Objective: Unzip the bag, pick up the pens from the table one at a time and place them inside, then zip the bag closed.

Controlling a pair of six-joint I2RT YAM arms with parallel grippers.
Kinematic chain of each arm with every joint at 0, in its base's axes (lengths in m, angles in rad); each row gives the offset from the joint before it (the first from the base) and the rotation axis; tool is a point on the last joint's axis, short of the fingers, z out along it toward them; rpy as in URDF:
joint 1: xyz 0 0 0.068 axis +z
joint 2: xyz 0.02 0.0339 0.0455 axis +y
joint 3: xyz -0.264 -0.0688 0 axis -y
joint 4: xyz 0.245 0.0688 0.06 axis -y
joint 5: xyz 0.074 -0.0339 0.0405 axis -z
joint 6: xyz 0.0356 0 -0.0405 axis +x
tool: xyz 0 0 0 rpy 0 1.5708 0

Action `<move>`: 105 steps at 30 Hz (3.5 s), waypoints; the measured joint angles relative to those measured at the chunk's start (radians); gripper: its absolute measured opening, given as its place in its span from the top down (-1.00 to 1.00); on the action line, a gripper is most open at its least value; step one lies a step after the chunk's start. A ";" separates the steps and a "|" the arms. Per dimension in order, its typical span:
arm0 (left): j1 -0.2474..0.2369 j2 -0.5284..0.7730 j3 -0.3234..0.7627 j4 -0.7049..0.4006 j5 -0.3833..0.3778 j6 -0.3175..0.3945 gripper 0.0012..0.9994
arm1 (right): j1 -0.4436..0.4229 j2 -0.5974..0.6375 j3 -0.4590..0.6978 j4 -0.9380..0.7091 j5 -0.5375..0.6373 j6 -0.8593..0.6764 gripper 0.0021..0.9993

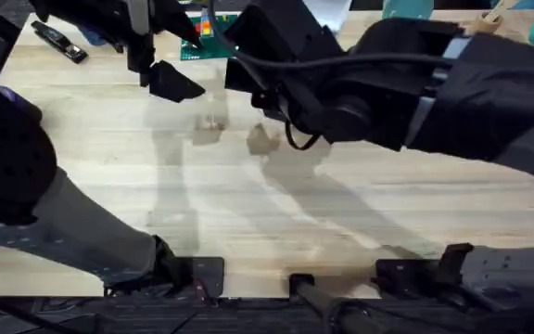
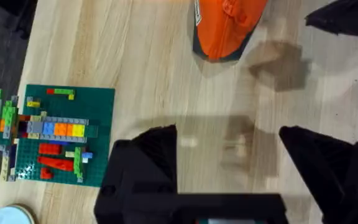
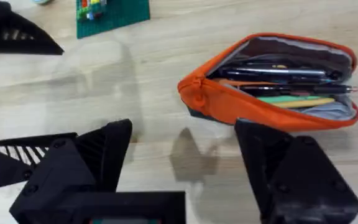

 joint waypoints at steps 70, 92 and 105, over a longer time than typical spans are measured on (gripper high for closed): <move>0.000 0.000 0.000 0.000 0.000 0.000 -0.99 | -0.135 0.298 0.000 0.293 0.007 0.010 -0.49; 0.000 0.000 0.000 0.000 0.000 0.000 -0.99 | -0.140 0.325 0.000 0.293 0.013 0.011 0.19; 0.000 0.000 0.000 0.000 0.000 0.000 -0.99 | -0.140 0.325 0.000 0.291 0.008 0.011 0.54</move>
